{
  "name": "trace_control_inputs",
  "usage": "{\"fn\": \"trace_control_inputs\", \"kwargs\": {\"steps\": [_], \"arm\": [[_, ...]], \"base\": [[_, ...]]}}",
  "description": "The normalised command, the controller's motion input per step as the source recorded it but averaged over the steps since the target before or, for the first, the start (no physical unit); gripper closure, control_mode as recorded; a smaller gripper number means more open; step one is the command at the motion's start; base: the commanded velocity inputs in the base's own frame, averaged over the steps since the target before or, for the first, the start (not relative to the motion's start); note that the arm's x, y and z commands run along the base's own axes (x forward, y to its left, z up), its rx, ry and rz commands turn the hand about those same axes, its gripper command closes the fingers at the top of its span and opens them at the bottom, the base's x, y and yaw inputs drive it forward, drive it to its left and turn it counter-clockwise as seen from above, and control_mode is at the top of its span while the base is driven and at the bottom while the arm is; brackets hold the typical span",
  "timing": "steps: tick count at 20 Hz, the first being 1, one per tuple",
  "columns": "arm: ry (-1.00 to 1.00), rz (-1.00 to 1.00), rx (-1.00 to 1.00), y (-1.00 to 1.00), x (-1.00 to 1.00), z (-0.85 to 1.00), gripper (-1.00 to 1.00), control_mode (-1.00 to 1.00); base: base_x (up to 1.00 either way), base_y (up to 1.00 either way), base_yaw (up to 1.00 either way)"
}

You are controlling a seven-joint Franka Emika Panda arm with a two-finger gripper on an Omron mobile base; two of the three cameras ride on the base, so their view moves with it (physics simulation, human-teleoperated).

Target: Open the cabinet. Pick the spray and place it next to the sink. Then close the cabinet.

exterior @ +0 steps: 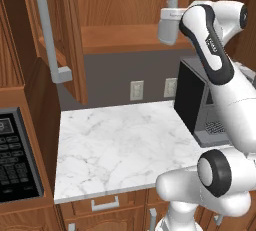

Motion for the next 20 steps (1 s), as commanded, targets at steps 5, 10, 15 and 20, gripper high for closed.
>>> {"fn": "trace_control_inputs", "kwargs": {"steps": [5, 10, 15, 20], "arm": [[0.19, 0.00, 0.13, 0.00, -0.64, 0.13, 1.00, -1.00], [0.17, 0.00, 0.10, 0.00, -0.76, 0.08, 1.00, -1.00], [0.02, 0.00, 0.04, 0.09, -0.93, -0.09, 1.00, -1.00], [-0.10, 0.00, 0.00, 0.11, -0.93, -0.38, 1.00, -1.00]], "base": [[0.00, 0.00, 0.00], [0.00, 0.00, 0.00], [0.00, 0.00, 0.00], [0.00, 0.00, 0.00]]}}
